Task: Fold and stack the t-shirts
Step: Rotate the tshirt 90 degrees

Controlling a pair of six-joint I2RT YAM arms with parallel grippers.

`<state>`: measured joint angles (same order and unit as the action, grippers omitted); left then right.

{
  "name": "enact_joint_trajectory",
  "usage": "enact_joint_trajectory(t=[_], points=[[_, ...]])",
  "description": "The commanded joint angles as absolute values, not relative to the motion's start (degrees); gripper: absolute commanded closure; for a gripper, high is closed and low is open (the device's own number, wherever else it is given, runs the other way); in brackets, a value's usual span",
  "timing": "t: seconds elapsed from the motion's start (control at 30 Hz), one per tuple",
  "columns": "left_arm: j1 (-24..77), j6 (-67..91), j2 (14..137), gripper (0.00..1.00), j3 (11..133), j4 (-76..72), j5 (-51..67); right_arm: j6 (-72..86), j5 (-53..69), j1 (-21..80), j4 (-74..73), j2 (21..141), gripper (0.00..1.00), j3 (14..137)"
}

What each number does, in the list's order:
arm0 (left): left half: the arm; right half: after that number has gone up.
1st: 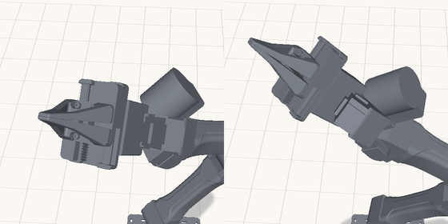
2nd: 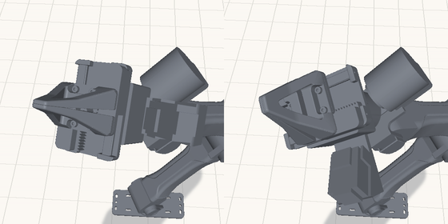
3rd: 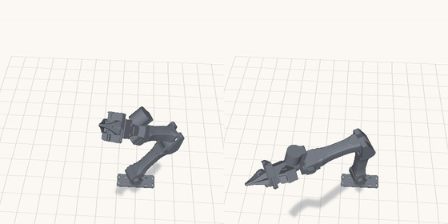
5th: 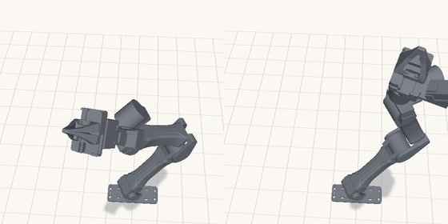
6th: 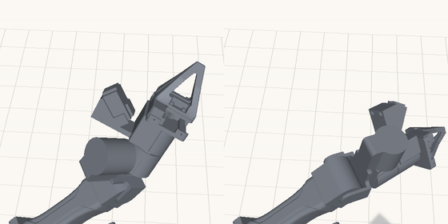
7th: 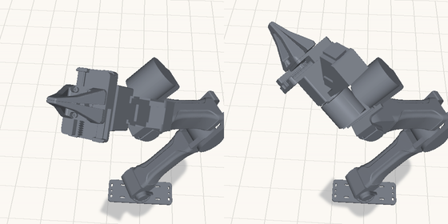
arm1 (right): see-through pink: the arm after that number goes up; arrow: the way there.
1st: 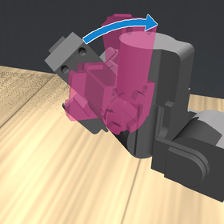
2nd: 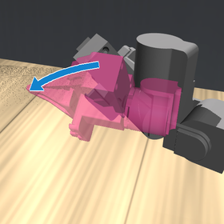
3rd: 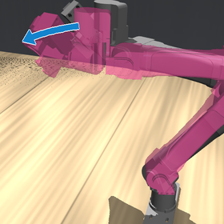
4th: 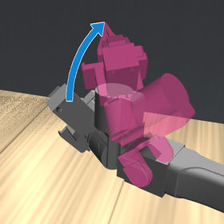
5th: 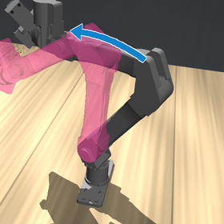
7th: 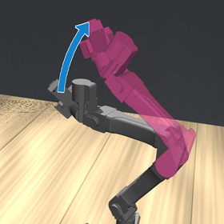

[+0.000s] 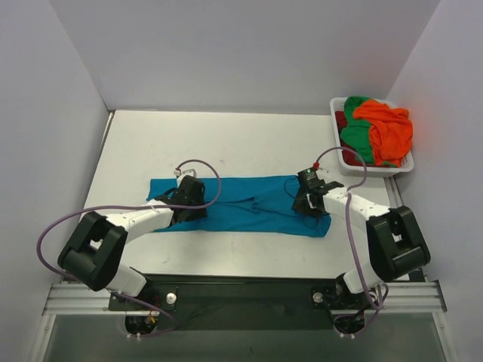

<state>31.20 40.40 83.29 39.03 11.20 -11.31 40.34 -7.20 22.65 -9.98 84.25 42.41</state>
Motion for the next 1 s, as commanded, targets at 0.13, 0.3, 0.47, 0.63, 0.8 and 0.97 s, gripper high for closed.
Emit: enact_joint_trajectory(t=[0.13, 0.3, 0.47, 0.63, 0.8, 0.97], points=[[36.73, 39.55, 89.56, 0.56, 42.98, 17.05, -13.54, 35.25, -3.61, 18.46, -11.78, 95.52, 0.64, 51.67], [41.64, 42.61, 88.42, 0.57, 41.31, 18.28, -11.17, 29.45, -2.46, 16.61, -16.15, 106.59, 0.64, 65.28], [49.20, 49.90, 88.24, 0.57, 39.55, 16.45, -8.79, 24.00, -0.44, 16.96, -23.28, 120.98, 0.64, 83.82], [58.34, 55.28, 93.33, 0.57, 44.11, 11.26, -5.11, 17.77, 4.83, 19.51, -30.05, 132.08, 0.60, 105.67], [58.01, 54.94, 97.03, 0.54, 51.93, 9.14, -1.23, 14.41, 4.66, 21.80, -34.18, 138.95, 0.48, 117.32], [53.80, 49.94, 92.65, 0.49, 56.69, 14.59, -3.33, 14.68, 2.47, 20.66, -34.10, 134.22, 0.37, 118.39]])
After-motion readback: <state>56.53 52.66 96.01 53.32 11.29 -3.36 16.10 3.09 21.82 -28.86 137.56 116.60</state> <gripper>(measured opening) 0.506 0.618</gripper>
